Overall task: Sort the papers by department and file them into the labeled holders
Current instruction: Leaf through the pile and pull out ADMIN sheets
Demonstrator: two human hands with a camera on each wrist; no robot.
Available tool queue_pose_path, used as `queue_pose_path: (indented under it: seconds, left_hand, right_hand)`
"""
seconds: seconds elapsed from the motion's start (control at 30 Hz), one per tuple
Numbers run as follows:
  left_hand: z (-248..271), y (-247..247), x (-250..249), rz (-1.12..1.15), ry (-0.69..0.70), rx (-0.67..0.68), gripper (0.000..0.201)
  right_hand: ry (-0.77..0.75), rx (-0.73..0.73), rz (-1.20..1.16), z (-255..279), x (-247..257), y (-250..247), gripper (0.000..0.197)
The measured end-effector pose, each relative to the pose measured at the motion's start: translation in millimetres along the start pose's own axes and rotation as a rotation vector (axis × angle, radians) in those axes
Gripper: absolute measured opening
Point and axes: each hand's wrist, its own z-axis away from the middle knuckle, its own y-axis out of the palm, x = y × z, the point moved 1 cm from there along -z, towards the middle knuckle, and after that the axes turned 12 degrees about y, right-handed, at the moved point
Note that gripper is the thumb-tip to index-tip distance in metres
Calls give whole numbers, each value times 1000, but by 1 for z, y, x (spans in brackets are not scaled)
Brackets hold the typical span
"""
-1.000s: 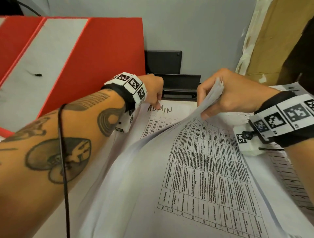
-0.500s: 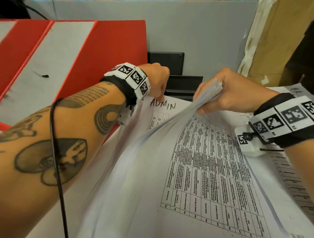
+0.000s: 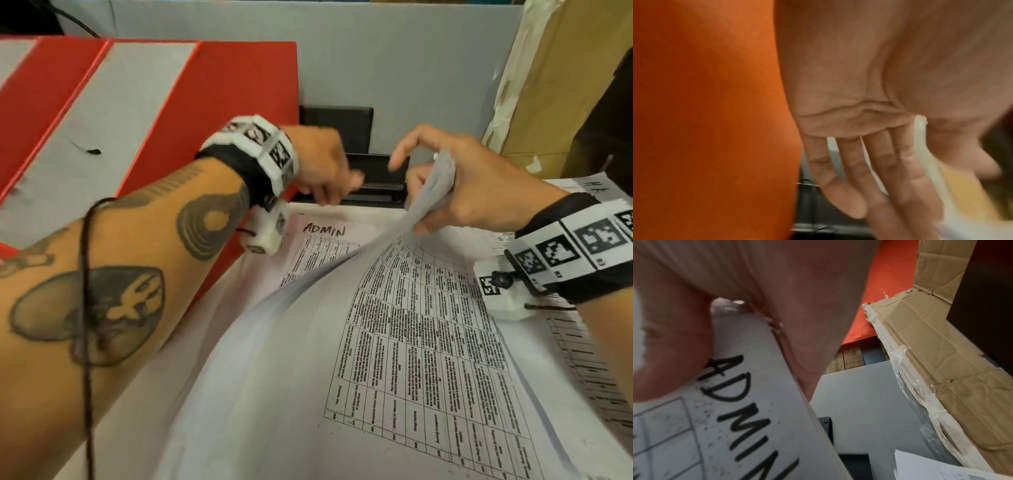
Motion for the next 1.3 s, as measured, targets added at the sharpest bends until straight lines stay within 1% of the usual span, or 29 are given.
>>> queue_pose_path:
  seconds: [0.03, 0.07, 0.1, 0.13, 0.2, 0.3, 0.4, 0.47, 0.53, 0.6, 0.67, 0.77, 0.83, 0.9, 0.97, 1.03, 1.07, 1.17, 1.23, 1.3]
  left_hand:
    - [-2, 8, 10, -201, -32, 84, 36]
    - [-3, 16, 17, -345, -57, 161, 41]
    - [-4, 22, 22, -405, -65, 209, 48]
    - [-4, 27, 24, -405, -68, 216, 51]
    - [-5, 32, 25, -402, -60, 180, 50]
    - [-8, 30, 24, -412, -27, 52, 37]
    - [-9, 24, 20, -423, -30, -19, 31]
    - [-11, 23, 19, -435, -43, -28, 34]
    - [-11, 23, 18, -451, -54, -16, 35]
    - [-10, 20, 16, -462, -70, -22, 33]
    - [-8, 16, 11, -473, -87, -63, 28]
    - [-6, 9, 7, -459, -78, -126, 24]
    - [-6, 8, 8, -459, -58, -133, 23]
    - [-5, 8, 8, -468, -44, -116, 20]
    - [-3, 5, 6, -454, -40, -82, 18]
    - [1, 0, 2, -412, -29, -67, 15]
    - [4, -3, -1, -373, -9, -71, 15]
    - [15, -16, -20, -162, 99, -84, 18]
    - [21, -22, -33, -51, 181, -36, 30]
    - [24, -23, -44, 96, 259, 14, 50]
  right_hand:
    - [-7, 42, 49, 1, 1, 1, 54]
    - [-14, 72, 82, 1, 2, 3, 46]
    - [-19, 90, 97, 0, 3, 4, 45]
    - [-28, 102, 98, -1, 3, 6, 45]
    - [-38, 113, 83, -3, 3, 7, 41]
    - [-39, 121, 81, -2, 2, 7, 32]
    - [-40, 118, 66, -3, 2, 7, 35]
    - [-49, 124, 64, -3, 2, 8, 38]
    - [-53, 130, 58, -3, 2, 9, 36]
    - [-53, 136, 41, -3, 2, 9, 34]
    - [-46, 117, 12, -3, 2, 9, 37]
    - [-27, 92, -10, -2, 1, 6, 32]
    - [-18, 63, -4, -2, 2, 6, 27]
    - [13, 20, 11, -2, 2, 6, 26]
    - [53, -11, 29, -2, 3, 7, 28]
    - [59, -9, 38, -2, 5, 9, 31]
    - [52, -10, 42, -3, 6, 10, 32]
    - [15, -28, 48, -5, 6, 12, 39]
    - [24, -63, 44, -6, 4, 12, 36]
    - [36, -118, 49, -5, 1, 10, 32]
